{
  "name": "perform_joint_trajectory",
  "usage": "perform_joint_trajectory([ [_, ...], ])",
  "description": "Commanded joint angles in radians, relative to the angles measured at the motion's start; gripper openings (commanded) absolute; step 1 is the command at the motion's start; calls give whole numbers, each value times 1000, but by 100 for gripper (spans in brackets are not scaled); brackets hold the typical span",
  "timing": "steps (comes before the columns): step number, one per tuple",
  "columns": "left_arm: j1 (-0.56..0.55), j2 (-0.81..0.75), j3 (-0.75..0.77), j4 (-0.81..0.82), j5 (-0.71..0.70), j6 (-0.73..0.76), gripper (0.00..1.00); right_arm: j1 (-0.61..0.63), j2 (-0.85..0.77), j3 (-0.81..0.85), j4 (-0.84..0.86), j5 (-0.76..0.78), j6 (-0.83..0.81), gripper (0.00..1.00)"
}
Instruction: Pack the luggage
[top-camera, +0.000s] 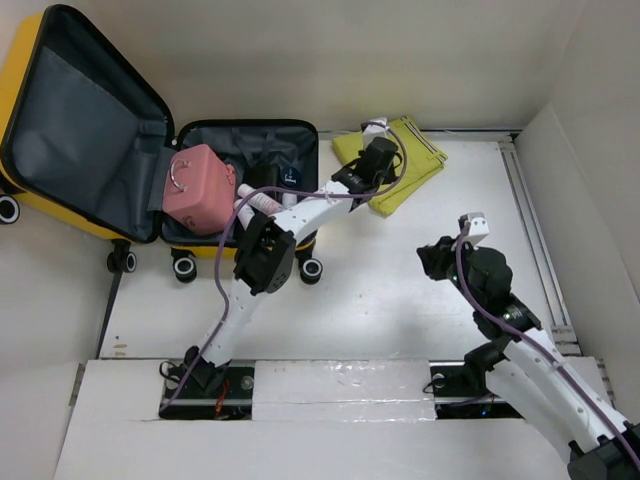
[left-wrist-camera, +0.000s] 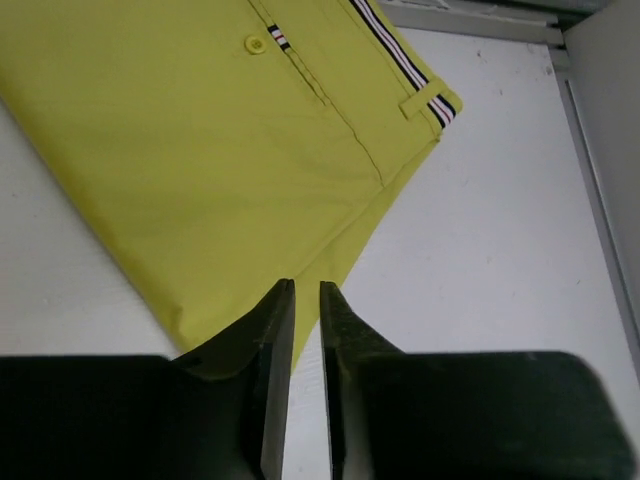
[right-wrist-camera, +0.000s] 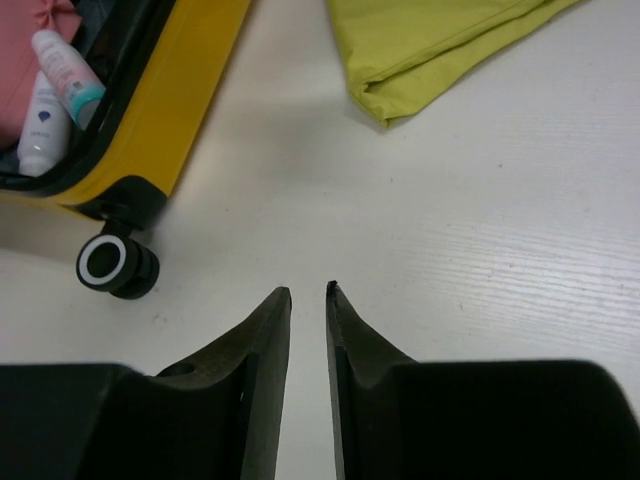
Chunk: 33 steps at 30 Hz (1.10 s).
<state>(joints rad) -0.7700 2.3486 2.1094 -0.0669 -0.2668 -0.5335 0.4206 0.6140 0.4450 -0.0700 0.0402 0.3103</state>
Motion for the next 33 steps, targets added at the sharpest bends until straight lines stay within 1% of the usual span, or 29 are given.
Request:
perform_joint_trajectory([
  [1, 12, 35, 119, -65, -63, -39, 14, 9, -57, -17, 7, -20, 15, 28],
  [2, 12, 46, 120, -65, -63, -49, 27, 9, -69, -17, -5, -20, 15, 31],
  [3, 12, 67, 129, -65, -77, -62, 33, 9, -82, -17, -14, -11, 15, 32],
  [4, 12, 78, 138, -103, -77, -72, 38, 9, -103, -17, -25, -11, 15, 34],
  [6, 12, 87, 117, -120, -109, -109, 40, 9, -123, -17, -46, -11, 15, 34],
  [9, 3, 87, 26, -91, -121, -135, 46, 9, -148, -17, -68, -11, 15, 34],
  [11, -9, 87, 11, -91, -121, -154, 46, 9, -160, -17, -68, -22, 15, 34],
  [13, -21, 87, -18, -91, -169, -163, 43, 9, -160, -17, -77, -40, 6, 34],
  [18, -32, 98, -54, -91, -169, -192, 38, 18, -169, -17, -90, -51, 6, 34],
  [22, -32, 119, -66, -91, -149, -201, 29, 18, -178, -17, -108, -51, 6, 34],
  [23, -32, 120, -66, -91, -134, -201, 20, 18, -178, -17, -108, -51, 6, 35],
  [26, -32, 129, -92, -71, -103, -201, 6, 18, -188, -17, -108, -51, 6, 35],
  [27, -44, 129, -110, -62, -94, -201, 0, 18, -188, -6, -108, -51, 6, 35],
  [30, -66, 118, -165, -50, -94, -177, 0, 18, -197, -6, -108, -51, 15, 35],
  [33, -116, 66, -238, 15, -83, -140, 0, 18, -197, 4, -108, -51, 15, 35],
])
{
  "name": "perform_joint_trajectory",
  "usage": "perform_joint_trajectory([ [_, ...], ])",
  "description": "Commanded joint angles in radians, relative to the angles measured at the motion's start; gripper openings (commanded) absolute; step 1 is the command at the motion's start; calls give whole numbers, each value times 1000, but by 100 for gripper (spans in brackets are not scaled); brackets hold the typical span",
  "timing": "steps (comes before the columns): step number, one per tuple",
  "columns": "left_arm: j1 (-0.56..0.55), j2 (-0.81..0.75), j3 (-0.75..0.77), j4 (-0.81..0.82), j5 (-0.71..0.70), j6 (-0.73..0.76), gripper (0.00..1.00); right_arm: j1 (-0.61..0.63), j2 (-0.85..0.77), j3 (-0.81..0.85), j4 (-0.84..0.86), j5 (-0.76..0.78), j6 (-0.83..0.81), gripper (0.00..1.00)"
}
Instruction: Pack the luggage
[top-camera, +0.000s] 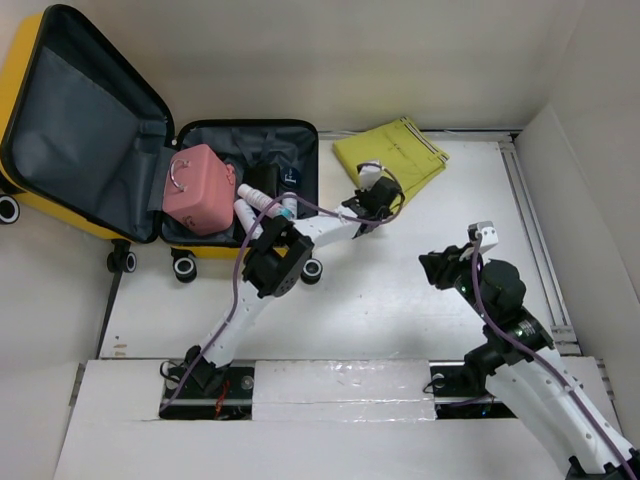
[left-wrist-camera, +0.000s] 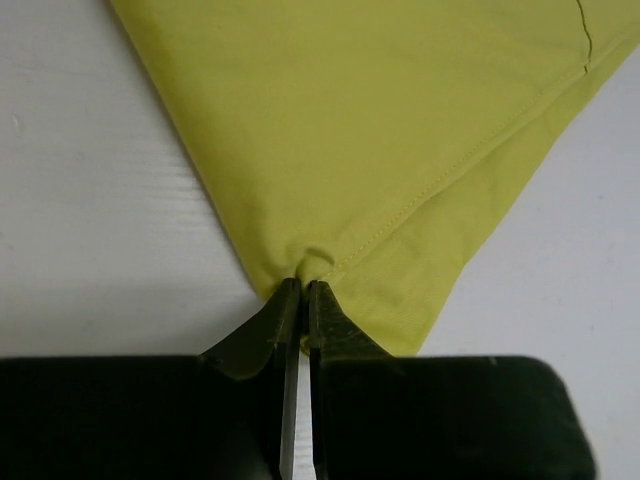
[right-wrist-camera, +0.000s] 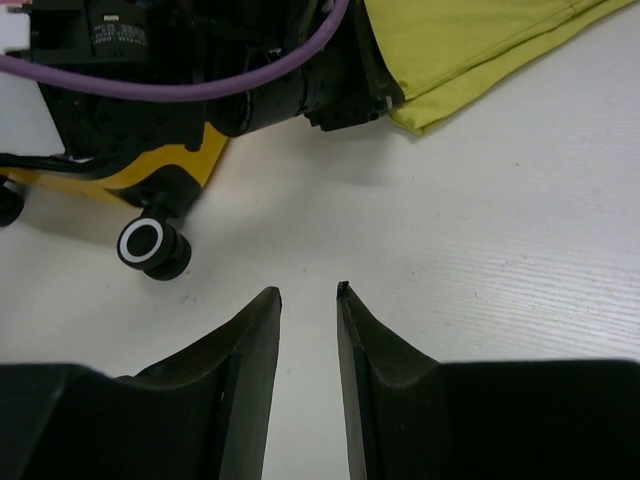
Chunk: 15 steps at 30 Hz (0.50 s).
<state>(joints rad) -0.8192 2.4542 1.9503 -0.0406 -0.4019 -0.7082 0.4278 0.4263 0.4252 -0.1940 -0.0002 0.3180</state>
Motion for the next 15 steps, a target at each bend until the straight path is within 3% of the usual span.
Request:
perform_joint_trajectory([
  [1, -101, -66, -121, -2, 52, 45, 0, 11, -9, 24, 16, -11, 16, 35],
  [5, -172, -136, -223, 21, 41, 76, 0, 20, -9, 43, 16, -1, 16, 35],
  [12, -195, -351, -477, 151, 117, 85, 0, 20, -50, 87, -15, 68, 27, 35],
  [14, -195, -403, -517, 172, 117, 76, 14, 20, -61, 106, -39, 92, 18, 35],
  [15, -195, -453, -551, 173, 104, 76, 26, 20, -61, 124, -39, 101, 18, 35],
])
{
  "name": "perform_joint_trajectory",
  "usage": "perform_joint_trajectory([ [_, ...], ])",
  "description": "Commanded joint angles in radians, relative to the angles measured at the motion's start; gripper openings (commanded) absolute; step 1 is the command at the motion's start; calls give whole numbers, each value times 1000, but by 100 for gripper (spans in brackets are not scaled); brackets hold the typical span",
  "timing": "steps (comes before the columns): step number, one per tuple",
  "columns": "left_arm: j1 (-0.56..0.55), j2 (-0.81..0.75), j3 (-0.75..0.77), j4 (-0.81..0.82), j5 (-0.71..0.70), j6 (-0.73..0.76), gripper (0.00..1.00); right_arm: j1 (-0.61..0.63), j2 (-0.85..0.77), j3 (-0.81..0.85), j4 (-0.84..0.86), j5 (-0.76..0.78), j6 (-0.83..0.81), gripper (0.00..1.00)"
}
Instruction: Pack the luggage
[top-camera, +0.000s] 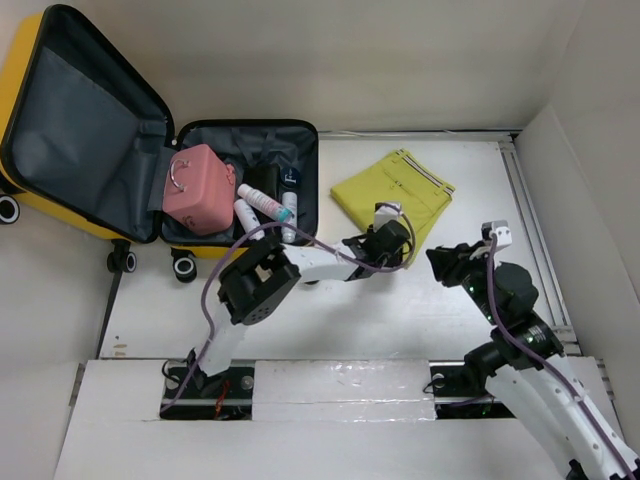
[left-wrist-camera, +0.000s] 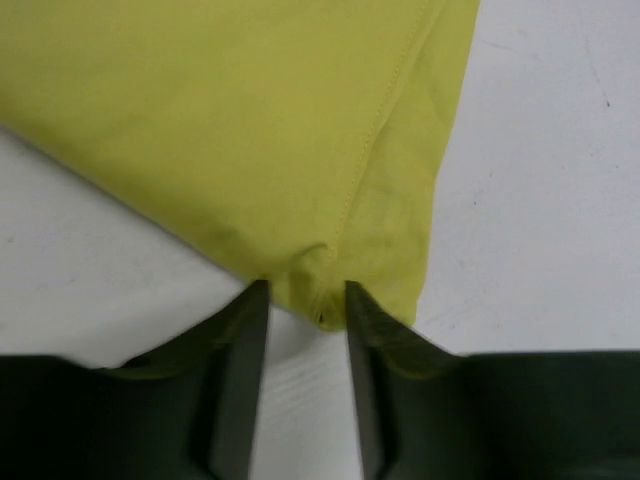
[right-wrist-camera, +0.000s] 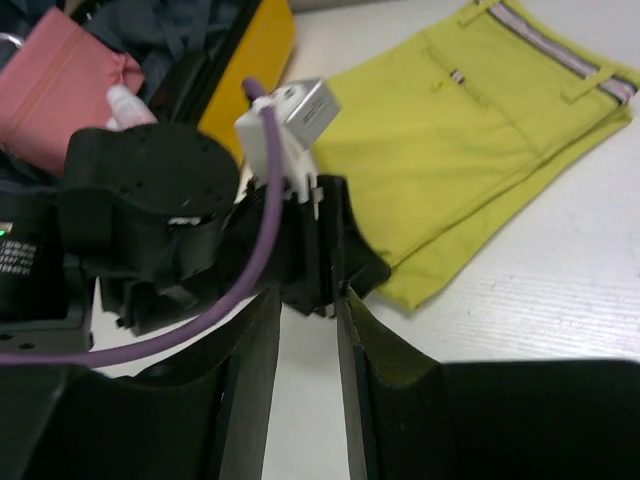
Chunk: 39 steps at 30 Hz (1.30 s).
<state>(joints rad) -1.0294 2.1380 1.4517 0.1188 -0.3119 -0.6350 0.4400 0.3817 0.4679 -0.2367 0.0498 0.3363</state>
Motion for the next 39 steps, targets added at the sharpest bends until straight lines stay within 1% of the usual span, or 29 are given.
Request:
perform_joint_trajectory([
  [1, 15, -162, -66, 22, 14, 3, 35, 8, -17, 81, 4, 51, -9, 35],
  [3, 15, -205, -106, 31, -39, -8, 51, 8, -17, 94, 4, 51, -19, 35],
  [4, 15, -232, -116, 32, -62, -32, 57, 8, -6, 106, 4, 51, -19, 35],
  [6, 15, -242, -125, 22, -137, -74, 57, 17, 3, 106, 4, 61, -19, 35],
  [7, 35, -231, -134, 6, -147, -106, 57, 17, 12, 106, 13, 61, -19, 35],
  [9, 57, -207, -116, -71, -165, -240, 48, 17, 26, 106, 34, 52, -28, 35],
  [10, 57, -190, -73, -109, -180, -291, 45, 17, 42, 106, 34, 39, -28, 35],
  [11, 72, -146, -41, -145, -191, -320, 44, 17, 51, 106, 34, 39, -28, 35],
  [12, 72, -123, -6, -222, -200, -365, 44, 17, 60, 97, 34, 30, -28, 35],
  [14, 72, -60, 89, -275, -200, -385, 44, 17, 72, 88, 46, 18, -28, 35],
  [15, 81, -47, 110, -292, -200, -385, 44, 17, 83, 87, 46, 7, -28, 35],
  [16, 81, -47, 110, -292, -200, -396, 44, 17, 83, 87, 46, 7, -28, 35],
  [17, 81, -38, 99, -266, -176, -410, 46, 17, 83, 87, 46, -4, -28, 35],
  [20, 117, -47, 50, -182, -127, -448, 48, 17, 83, 87, 46, -14, -37, 35],
  [22, 156, -35, 27, -173, -99, -509, 48, 17, 83, 78, 46, -24, -37, 35],
  [26, 178, -1, 27, -173, -89, -545, 50, 17, 83, 69, 46, -24, -37, 35],
  [29, 178, 46, 88, -214, -89, -568, 50, 17, 83, 69, 46, -33, -37, 35],
  [32, 178, 91, 125, -226, -78, -578, 47, 17, 74, 69, 46, -33, -37, 35],
  [35, 187, 131, 144, -205, -38, -588, 43, 17, 51, 69, 37, -33, -37, 35],
  [36, 187, 140, 163, -221, -38, -588, 39, 17, 40, 69, 37, -33, -37, 35],
  [37, 187, 140, 180, -222, -47, -588, 26, 17, 40, 69, 37, -33, -37, 35],
  [38, 187, 149, 190, -190, -20, -521, 5, 17, 40, 69, 37, -33, -37, 35],
  [39, 187, 149, 190, -153, 9, -490, 0, 17, 40, 69, 37, -33, -37, 35],
])
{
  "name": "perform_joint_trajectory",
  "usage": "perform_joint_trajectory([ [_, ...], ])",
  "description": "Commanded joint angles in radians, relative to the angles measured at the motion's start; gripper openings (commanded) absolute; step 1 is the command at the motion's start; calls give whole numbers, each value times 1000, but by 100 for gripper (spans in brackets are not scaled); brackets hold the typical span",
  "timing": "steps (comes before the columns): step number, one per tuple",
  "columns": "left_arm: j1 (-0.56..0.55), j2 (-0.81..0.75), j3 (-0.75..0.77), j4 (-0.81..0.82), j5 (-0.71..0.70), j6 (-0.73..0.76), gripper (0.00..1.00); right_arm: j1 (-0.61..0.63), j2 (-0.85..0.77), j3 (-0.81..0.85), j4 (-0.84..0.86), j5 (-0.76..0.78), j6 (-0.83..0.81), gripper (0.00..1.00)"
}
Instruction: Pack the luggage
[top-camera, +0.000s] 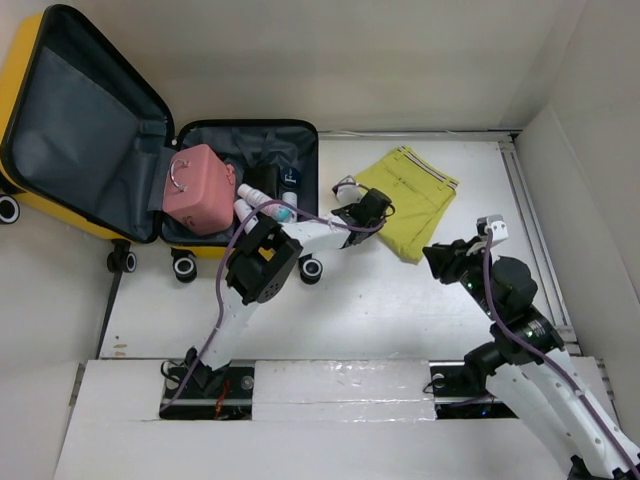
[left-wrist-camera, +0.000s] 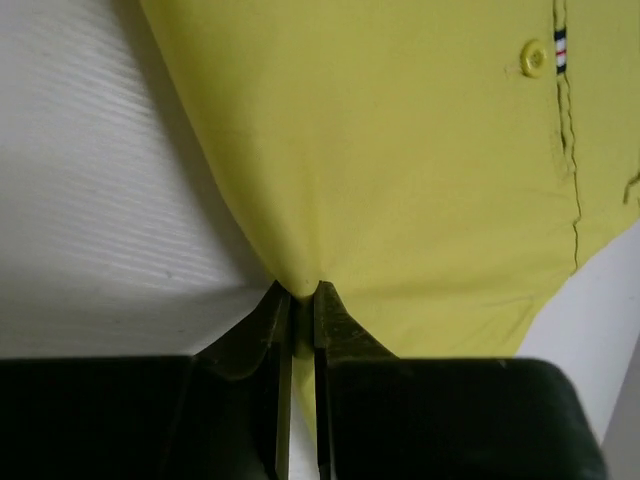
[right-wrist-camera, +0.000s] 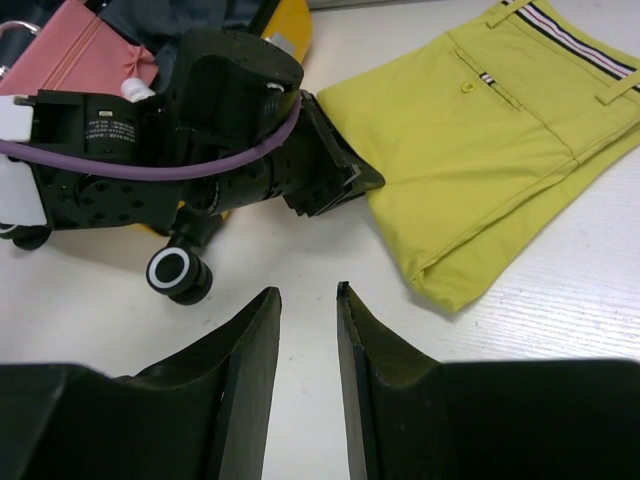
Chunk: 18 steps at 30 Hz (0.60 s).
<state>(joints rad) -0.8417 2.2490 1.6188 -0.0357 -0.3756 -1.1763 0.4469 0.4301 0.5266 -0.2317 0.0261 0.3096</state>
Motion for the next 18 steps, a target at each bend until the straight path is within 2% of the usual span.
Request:
perform_joint_trajectory([
  [1, 0, 38, 23, 52, 102, 73, 0, 10, -8, 10, 32, -9, -10, 35],
  [2, 0, 38, 23, 77, 156, 102, 0, 10, -8, 10, 32, -9, -10, 35],
  [6, -57, 58, 107, 53, 165, 242, 0, 10, -17, 32, 20, -9, -20, 35],
  [9, -92, 58, 107, 14, 179, 354, 0, 10, -17, 32, 20, -9, -20, 35],
  [13, -102, -2, -29, 23, 207, 467, 0, 10, -7, 32, 38, -22, -20, 35],
  [17, -102, -158, -264, 36, 80, 445, 0, 10, 15, 32, 57, -31, -20, 35],
  [18, -102, -179, -289, 36, 66, 432, 5, 10, 15, 32, 57, -31, -20, 35],
])
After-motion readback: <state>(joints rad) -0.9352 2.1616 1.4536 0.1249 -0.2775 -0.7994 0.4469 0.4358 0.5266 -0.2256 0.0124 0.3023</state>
